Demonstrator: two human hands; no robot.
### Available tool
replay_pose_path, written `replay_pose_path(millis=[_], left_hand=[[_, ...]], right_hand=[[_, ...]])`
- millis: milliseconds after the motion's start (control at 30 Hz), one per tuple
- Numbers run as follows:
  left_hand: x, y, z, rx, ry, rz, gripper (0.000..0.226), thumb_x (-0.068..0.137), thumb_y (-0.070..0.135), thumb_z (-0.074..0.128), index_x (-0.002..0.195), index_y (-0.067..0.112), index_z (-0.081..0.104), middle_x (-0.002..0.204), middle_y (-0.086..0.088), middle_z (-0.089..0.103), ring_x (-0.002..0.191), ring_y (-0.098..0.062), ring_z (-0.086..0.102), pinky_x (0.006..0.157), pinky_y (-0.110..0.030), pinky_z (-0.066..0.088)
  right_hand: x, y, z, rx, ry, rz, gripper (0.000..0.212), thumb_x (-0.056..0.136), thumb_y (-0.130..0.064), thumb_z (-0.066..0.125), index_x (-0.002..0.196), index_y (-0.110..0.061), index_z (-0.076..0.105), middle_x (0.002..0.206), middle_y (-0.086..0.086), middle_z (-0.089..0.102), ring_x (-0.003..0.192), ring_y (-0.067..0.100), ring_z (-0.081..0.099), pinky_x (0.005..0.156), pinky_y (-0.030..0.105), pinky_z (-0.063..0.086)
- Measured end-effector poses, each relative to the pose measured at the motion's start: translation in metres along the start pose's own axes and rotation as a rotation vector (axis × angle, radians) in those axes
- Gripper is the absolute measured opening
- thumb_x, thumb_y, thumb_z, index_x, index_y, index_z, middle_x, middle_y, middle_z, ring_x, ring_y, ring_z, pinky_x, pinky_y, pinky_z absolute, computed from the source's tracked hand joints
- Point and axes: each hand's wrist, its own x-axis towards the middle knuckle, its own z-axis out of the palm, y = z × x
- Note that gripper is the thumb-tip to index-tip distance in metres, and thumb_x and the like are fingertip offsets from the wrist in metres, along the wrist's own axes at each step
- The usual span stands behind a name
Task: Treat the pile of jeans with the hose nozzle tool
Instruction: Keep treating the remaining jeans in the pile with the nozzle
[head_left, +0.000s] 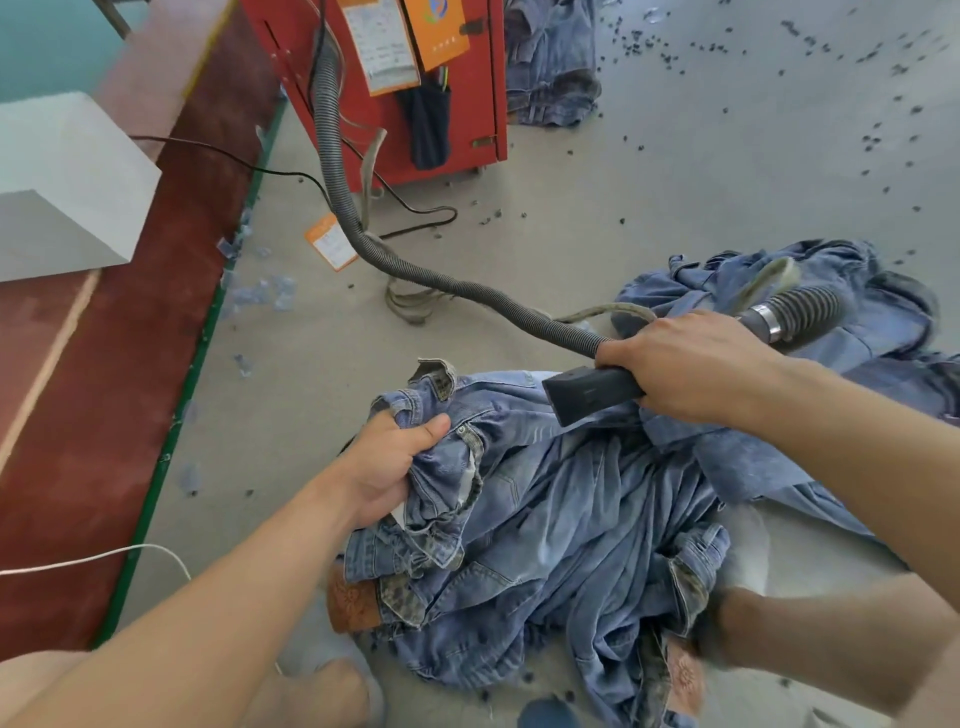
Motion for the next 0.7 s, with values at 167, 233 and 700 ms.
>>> replay_pose_path(millis=[167,233,700], left_hand=[[0.002,0.002,-0.004,-0.073,-0.103,-0.016,0.03,0.099,0.009,0.056,0.126,0.0,0.065,0.125,-0.02,0.072,0.111,-0.033,0.072,0.081,-0.037,0.062],[0.002,0.002,-0.006,-0.088,-0.125,-0.025,0.038,0.094,0.015,0.06,0.128,0.0,0.065,0.129,-0.021,0.07,0.115,-0.034,0.07,0.084,-0.038,0.061],[-0.016,0.006,-0.006,-0.08,-0.233,-0.033,0.038,0.1,0.015,0.055,0.134,-0.001,0.062,0.136,-0.024,0.065,0.122,-0.038,0.066,0.095,-0.044,0.059]], right_hand=[[0.003,-0.007,0.002,0.003,0.039,-0.03,0.026,0.095,-0.024,0.053,0.116,-0.04,0.054,0.078,-0.009,0.053,0.072,0.021,0.053,0.065,0.036,0.034],[0.003,-0.015,-0.002,0.044,0.052,-0.072,0.023,0.095,-0.028,0.054,0.116,-0.039,0.054,0.083,-0.008,0.059,0.077,0.022,0.061,0.07,0.038,0.041],[0.002,-0.015,-0.035,0.285,-0.01,-0.036,0.035,0.094,-0.03,0.063,0.123,-0.048,0.057,0.094,-0.012,0.067,0.082,0.017,0.065,0.064,0.036,0.049]])
